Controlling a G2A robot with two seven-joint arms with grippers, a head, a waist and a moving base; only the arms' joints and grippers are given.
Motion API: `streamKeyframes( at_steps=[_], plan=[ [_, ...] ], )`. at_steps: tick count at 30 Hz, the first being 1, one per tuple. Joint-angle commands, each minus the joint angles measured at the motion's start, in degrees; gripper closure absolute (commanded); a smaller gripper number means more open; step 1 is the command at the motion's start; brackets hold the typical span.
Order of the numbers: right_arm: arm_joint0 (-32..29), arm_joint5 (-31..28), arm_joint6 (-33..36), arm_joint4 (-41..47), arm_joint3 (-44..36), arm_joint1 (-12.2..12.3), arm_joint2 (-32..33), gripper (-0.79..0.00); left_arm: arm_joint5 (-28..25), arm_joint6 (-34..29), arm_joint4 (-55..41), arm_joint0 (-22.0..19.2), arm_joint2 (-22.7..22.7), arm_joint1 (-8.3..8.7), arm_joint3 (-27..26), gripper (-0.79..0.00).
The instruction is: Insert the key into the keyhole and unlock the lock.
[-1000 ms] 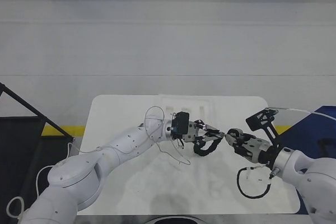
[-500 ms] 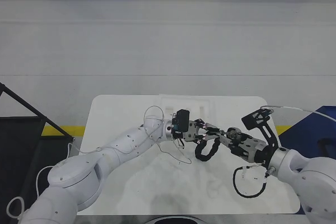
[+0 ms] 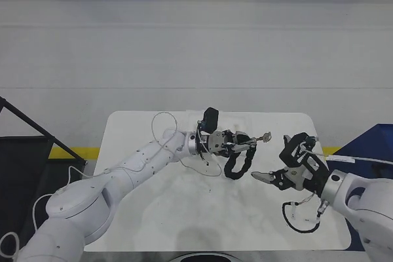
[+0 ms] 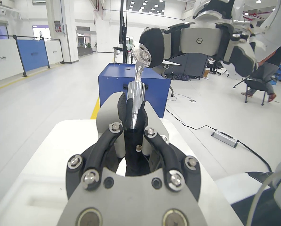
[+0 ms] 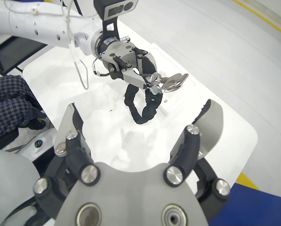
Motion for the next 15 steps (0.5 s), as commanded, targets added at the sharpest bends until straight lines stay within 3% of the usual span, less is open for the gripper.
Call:
streamKeyframes(
  at_steps=[1, 10, 15],
  plan=[
    [-0.5, -2.5, -0.5, -1.4, -0.3, 0.1, 0.1, -0.785, -2.1, -2.1, 0.1, -0.1, -0.9, 0.66, -0.6, 0.0],
    [-1.5, -4.7, -1.6, -3.3, -0.5, 0.2, -0.1, -0.785, -2.1, -2.4, 0.5, -2.0, 3.9, 2.79, -1.8, 0.0],
    [-1.5, -4.7, -1.6, -3.3, -0.5, 0.2, -0.1, -0.785, -2.1, -5.4, -1.0, -2.0, 4.0, 3.43, -4.1, 0.0]
  ],
)
